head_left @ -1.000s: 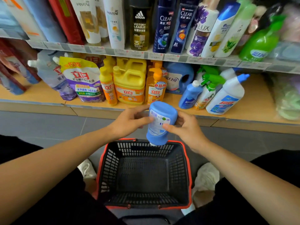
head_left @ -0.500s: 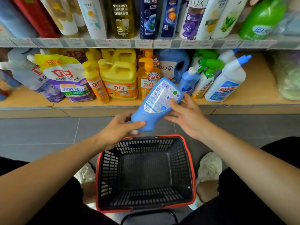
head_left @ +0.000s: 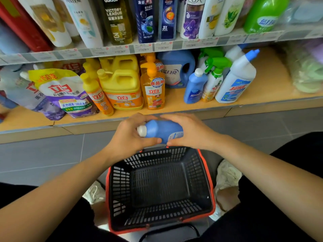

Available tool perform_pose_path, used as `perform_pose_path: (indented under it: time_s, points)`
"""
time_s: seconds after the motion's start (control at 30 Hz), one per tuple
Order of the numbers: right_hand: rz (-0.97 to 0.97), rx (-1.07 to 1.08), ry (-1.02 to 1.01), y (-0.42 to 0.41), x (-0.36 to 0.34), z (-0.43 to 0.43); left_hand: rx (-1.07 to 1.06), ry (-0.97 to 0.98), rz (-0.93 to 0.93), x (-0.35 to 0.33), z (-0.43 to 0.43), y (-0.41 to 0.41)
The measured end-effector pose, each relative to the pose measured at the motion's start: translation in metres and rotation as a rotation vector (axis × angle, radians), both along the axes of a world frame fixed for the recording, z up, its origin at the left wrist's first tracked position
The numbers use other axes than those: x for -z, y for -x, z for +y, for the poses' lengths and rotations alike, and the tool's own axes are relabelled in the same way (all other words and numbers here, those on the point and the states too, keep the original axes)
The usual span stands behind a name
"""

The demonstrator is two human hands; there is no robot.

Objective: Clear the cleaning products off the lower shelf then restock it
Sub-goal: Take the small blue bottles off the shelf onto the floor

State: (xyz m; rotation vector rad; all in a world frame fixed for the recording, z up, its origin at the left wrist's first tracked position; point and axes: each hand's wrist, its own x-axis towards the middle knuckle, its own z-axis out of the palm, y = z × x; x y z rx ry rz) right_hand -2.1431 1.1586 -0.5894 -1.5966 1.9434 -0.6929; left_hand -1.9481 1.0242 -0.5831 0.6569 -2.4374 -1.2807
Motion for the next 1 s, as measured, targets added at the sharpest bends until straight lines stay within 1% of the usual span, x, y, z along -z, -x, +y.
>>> perform_pose_path:
  time_s: [0.1, 0.2, 0.23, 0.33, 0.47, 0.57, 0.7, 0.83, 1.0]
  points:
    - [-0.169, -0.004, -0.026, 0.001, 0.003, 0.004, 0.045, -0.056, 0.017, -0.006, 0.002, 0.001]
    - [-0.26, 0.038, -0.008, 0.0, 0.004, 0.007, -0.008, -0.204, 0.052, -0.013, 0.001, 0.003]
    - [-0.274, 0.056, -0.002, -0.002, 0.004, 0.007, -0.026, -0.219, 0.08, -0.016, 0.0, 0.004]
    - [-0.235, 0.081, 0.01, -0.006, 0.007, 0.007, -0.064, -0.107, 0.131, -0.019, -0.001, 0.004]
    - [-0.154, 0.086, 0.002, -0.012, 0.011, 0.005, -0.175, 0.016, 0.076, -0.013, -0.002, 0.004]
    - [-0.15, 0.101, -0.005, -0.015, 0.013, 0.004, -0.189, 0.035, 0.028, -0.011, -0.005, 0.003]
    - [-0.226, 0.142, -0.022, -0.015, 0.016, 0.005, -0.097, -0.049, 0.024, -0.011, -0.009, -0.001]
    - [-0.365, 0.193, -0.028, -0.013, 0.014, 0.005, -0.032, -0.179, 0.101, -0.012, -0.011, -0.001]
    - [-0.591, 0.228, -0.057, -0.017, 0.011, 0.007, -0.167, -0.419, 0.268, -0.013, -0.013, 0.003]
